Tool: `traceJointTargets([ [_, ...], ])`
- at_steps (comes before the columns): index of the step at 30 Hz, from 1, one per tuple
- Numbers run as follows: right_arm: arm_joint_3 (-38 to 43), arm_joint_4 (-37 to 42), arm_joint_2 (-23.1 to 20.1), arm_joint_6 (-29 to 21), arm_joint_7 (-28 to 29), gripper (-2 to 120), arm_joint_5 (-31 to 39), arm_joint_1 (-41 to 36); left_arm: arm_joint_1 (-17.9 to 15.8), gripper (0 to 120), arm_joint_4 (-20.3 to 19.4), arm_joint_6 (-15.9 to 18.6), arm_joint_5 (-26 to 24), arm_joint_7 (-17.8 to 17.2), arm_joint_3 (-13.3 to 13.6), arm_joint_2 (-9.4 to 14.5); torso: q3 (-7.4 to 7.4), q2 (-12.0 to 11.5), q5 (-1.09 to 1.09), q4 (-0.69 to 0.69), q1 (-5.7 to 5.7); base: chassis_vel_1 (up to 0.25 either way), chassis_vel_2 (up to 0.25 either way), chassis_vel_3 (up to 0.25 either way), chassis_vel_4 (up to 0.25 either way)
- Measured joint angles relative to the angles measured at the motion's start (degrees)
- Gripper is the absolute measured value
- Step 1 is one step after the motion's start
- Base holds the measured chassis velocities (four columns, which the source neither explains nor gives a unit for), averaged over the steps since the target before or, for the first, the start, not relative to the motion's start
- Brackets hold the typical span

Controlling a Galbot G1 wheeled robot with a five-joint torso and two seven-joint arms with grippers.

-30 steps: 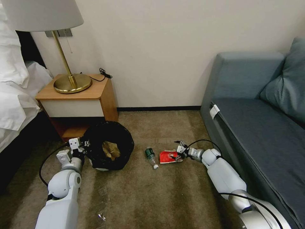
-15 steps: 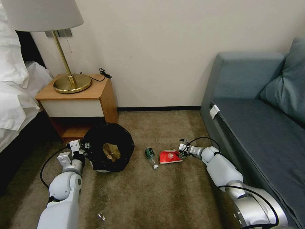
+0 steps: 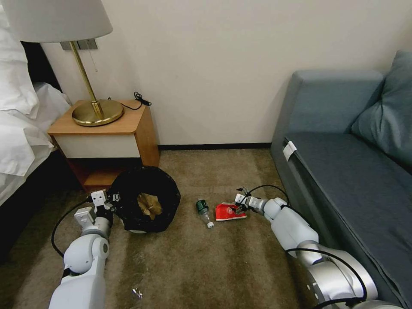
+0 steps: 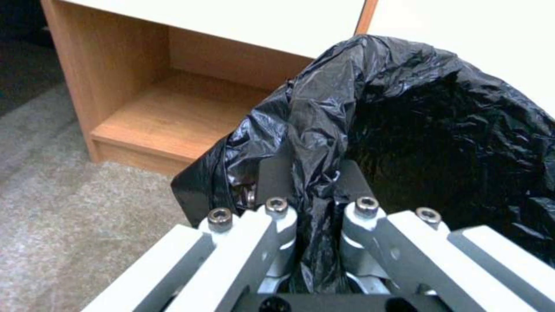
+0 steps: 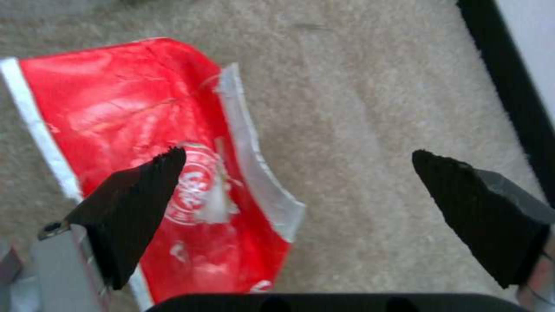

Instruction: Pick up the trash bin, then pick up the garbage on the floor and place it into the trash bin.

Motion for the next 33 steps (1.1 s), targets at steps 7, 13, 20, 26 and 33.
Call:
traceJointTargets([
  [7,0.23,-1.37,0.50,-1.29,-0.50,88,2.06,-0.40,0.90,5,-1.45,0.02,0.01,-0.11,-0.75,0.02,0.00,0.00,0.01,-0.01,0.00,0.000,0.000,0.000,0.000],
  [13,0.49,-2.05,0.49,-2.13,-0.12,66,3.07,-0.70,1.08,5,-1.87,0.05,0.01,-0.15,-0.87,0.02,0.00,0.00,0.00,-0.01,0.00,0.000,0.000,0.000,0.000],
  [20,0.78,-2.47,0.44,-2.63,-0.05,40,4.38,-1.15,1.22,5,-2.36,0.09,0.06,-0.17,-0.65,-0.19,0.00,0.00,0.00,-0.01,0.00,0.000,0.000,0.000,0.000],
  [26,0.88,-2.45,0.45,-2.68,-0.07,19,5.48,-1.52,1.18,5,-2.81,0.20,0.09,-0.24,-0.67,-0.02,-0.01,0.00,0.00,-0.01,0.00,0.000,0.000,0.000,0.000],
  [33,1.03,-2.02,0.13,-2.68,0.02,0,6.73,-1.98,0.68,5,-2.95,0.32,0.03,-0.34,-0.70,0.14,-0.01,0.00,0.01,-0.01,0.00,0.000,0.000,0.000,0.000],
])
